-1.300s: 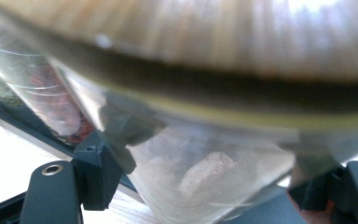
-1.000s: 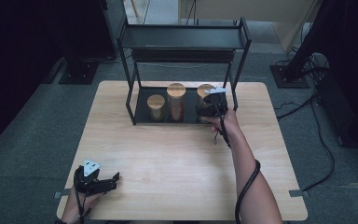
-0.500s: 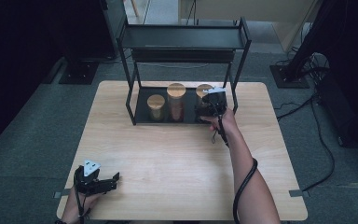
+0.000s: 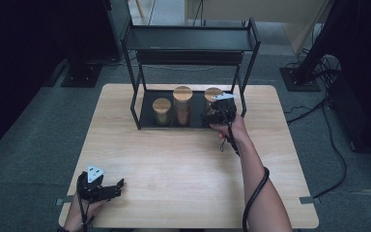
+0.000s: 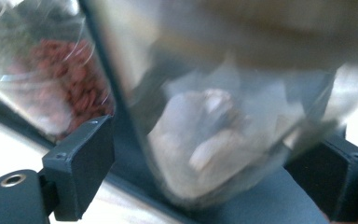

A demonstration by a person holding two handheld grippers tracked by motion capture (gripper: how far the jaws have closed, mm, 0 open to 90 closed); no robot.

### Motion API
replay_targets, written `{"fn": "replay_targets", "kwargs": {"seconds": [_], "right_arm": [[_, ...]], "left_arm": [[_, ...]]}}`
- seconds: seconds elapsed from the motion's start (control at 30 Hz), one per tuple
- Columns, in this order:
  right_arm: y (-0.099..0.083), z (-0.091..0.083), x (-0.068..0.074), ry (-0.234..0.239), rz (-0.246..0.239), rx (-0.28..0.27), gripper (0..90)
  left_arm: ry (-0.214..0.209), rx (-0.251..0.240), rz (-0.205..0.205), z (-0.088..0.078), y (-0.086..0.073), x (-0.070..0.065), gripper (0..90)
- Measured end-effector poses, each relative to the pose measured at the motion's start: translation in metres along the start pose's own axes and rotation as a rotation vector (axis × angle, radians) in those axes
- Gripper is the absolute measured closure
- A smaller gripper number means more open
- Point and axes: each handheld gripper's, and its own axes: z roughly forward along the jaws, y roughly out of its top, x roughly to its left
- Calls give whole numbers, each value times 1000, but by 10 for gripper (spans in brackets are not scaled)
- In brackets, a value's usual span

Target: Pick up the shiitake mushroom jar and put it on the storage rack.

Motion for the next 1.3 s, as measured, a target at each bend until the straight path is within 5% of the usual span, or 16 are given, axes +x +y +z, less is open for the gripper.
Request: {"fn": "replay_targets", "kwargs": {"seconds": [0.63,1.3], "right_arm": [[-33,-18,11,60,-49,-2,0],[-77,-32,3,74,-17,-5,0]], "left_arm": [[2,5,14,0,0,-1,23],[3,6,14,0,0,-1,23]]}}
